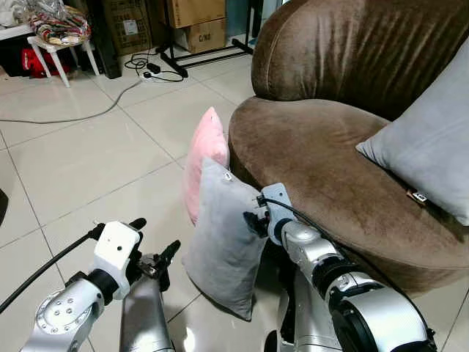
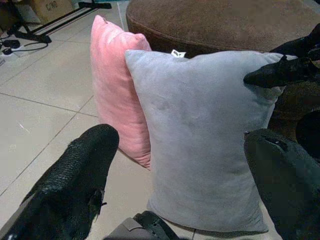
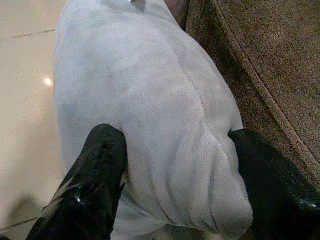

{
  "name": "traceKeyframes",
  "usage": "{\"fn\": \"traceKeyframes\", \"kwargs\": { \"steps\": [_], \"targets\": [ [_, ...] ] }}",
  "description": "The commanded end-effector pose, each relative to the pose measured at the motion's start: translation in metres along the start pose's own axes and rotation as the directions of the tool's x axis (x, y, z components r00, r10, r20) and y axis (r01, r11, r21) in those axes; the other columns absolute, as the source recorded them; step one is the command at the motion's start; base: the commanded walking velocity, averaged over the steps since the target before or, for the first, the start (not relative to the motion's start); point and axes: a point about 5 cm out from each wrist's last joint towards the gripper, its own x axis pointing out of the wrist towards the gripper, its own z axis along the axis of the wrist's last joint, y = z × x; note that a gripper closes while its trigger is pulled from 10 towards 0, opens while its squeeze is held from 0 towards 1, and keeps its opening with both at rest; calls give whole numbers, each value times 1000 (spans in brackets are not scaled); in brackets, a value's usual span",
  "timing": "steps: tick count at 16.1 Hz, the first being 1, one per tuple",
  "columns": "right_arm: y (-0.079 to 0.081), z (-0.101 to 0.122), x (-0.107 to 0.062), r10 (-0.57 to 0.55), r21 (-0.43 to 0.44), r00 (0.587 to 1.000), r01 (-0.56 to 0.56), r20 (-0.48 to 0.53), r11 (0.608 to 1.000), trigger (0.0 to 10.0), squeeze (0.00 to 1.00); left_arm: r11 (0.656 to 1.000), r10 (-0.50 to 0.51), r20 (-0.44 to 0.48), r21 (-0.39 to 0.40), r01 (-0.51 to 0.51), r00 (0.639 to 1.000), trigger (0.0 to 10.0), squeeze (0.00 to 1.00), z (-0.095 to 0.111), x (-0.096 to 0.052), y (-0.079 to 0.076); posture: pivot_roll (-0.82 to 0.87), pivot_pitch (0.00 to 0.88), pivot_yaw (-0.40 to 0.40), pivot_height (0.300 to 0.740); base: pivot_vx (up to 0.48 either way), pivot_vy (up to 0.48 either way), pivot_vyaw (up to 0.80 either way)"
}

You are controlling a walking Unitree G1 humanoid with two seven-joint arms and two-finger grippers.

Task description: Move the pillow to the sofa from floor

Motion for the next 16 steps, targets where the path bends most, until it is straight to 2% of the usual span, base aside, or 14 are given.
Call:
{"fn": "traceKeyframes", "kwargs": {
  "steps": [1, 16],
  "targets": [
    [0, 2, 1, -1, -30, 1000, 0, -9, 1000, 0, 0, 1000, -27, -6, 2, 27, 1000, 10000, 0, 1, 1, -3, 3, 0, -18, 421, 0, 0, 0],
    [4, -8, 0, 25, -142, 998, -33, -59, 989, 0, 0, 1000, -14, -3, 5, 14, 1000, 10000, 0, 1, 4, 0, 29, 0, -35, 421, 0, 0, 0]
  ]
}}
